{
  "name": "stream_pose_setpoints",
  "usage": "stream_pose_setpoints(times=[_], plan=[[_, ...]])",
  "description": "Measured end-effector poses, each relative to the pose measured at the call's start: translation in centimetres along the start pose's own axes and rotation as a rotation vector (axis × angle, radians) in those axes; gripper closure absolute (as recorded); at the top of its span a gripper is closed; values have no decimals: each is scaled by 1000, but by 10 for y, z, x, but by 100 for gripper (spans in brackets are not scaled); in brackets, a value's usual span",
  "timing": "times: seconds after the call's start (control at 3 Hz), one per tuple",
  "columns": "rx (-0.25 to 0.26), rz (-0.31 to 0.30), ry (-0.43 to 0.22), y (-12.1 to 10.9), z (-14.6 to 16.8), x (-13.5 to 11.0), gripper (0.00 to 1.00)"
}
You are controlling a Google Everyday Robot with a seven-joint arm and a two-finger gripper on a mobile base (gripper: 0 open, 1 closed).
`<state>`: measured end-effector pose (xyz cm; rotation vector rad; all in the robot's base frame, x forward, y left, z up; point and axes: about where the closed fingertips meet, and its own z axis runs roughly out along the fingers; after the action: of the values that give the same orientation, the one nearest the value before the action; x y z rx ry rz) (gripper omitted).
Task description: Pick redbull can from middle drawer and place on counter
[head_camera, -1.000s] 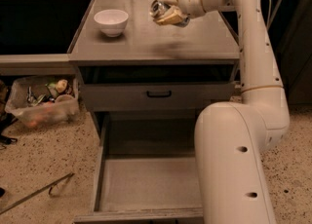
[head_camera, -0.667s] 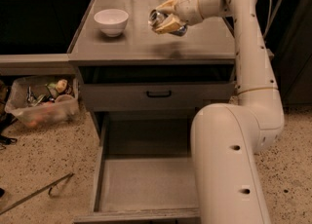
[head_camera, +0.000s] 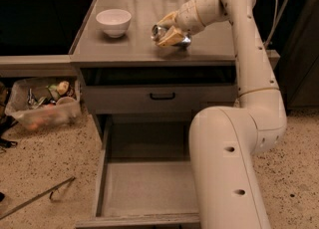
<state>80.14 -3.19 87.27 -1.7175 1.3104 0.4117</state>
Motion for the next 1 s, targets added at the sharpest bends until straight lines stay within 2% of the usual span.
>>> stream_pose_setpoints(times=[0.33, 1.0], plan=[[-3, 0, 2, 1, 0, 0, 81], [-3, 0, 2, 1, 0, 0, 35]])
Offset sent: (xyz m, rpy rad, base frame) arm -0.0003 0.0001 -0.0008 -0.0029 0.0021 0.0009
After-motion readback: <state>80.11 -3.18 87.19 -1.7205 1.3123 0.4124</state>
